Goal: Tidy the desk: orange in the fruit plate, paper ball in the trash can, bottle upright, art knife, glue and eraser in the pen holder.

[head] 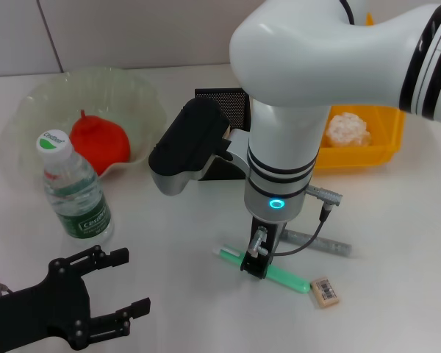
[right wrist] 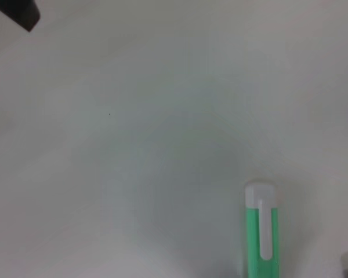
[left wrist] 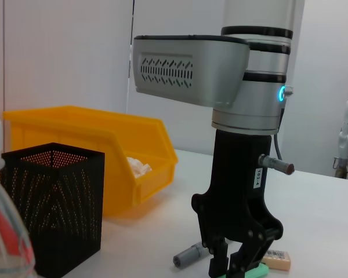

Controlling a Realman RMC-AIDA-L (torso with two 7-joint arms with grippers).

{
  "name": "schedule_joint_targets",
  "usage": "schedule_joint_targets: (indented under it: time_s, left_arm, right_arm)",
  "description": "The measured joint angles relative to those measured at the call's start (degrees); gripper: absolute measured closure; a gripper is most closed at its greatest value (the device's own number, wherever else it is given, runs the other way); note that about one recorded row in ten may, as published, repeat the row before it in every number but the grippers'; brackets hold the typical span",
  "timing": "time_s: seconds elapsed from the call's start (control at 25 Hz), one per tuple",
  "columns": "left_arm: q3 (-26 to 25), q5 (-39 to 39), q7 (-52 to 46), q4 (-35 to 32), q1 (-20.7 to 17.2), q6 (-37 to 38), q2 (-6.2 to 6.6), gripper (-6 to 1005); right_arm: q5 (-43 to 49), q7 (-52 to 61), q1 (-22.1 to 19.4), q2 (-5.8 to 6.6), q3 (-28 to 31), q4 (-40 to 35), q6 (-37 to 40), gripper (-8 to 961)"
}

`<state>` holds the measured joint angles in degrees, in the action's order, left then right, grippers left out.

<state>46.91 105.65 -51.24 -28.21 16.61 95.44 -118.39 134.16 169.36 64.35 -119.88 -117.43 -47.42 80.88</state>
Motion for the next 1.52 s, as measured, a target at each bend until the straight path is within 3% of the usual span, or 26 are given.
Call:
schedule_joint_targets:
  time_s: [0.24, 0.56, 0.68, 0.76, 0.8, 0.96, 1.0, 1.2, 1.52]
  left_arm:
    - [-0.09, -0.01, 0.00, 0.00, 0.00, 0.00, 0.00, 197]
    - [-0.27, -0.05, 0.00, 0.00, -0.10, 0.10, 0.03, 197]
    - [-0.32, -0.27, 0.00, 0.00, -0.25, 0.37, 0.08, 197]
    - [-0.33, -0.28, 0.00, 0.00, -0.26, 0.41, 0.09, 197]
    - [-0.33, -0.30, 0.00, 0.00, -0.24, 0.50, 0.09, 197]
    - [-0.33, -0.30, 0.00, 0.00, -0.13, 0.55, 0.09, 197]
    - [-0.33, -0.30, -0.03, 0.00, -0.04, 0.59, 0.09, 197]
    - [-0.33, -0.37, -0.44, 0.00, 0.07, 0.73, 0.08, 197]
    - [-0.42, -0.46, -1.62, 0.00, 0.09, 1.04, 0.02, 197]
  right_arm:
    - [0.01, 0.00, -0.30, 0.00, 0.77, -1.34, 0.08, 790]
    - [3.80, -0.02, -2.83, 0.22, 6.76, -6.86, 0.83, 789]
    - [8.27, -0.29, -5.96, 0.45, 14.01, -14.17, 2.90, 789]
    - [9.25, -0.45, -6.79, 0.48, 15.77, -16.30, 3.33, 789]
    - [11.75, -0.94, -9.34, 0.51, 21.14, -23.49, 4.47, 787]
    - [13.35, -1.81, -11.92, 0.56, 26.24, -31.11, 4.34, 781]
    - [14.56, -2.57, -14.04, 0.59, 28.56, -36.35, 2.37, 780]
    - [18.56, -3.63, -19.51, 0.58, 29.00, -44.30, -5.80, 772]
    - [18.58, -6.58, -27.00, 0.30, 25.38, -43.41, -21.03, 760]
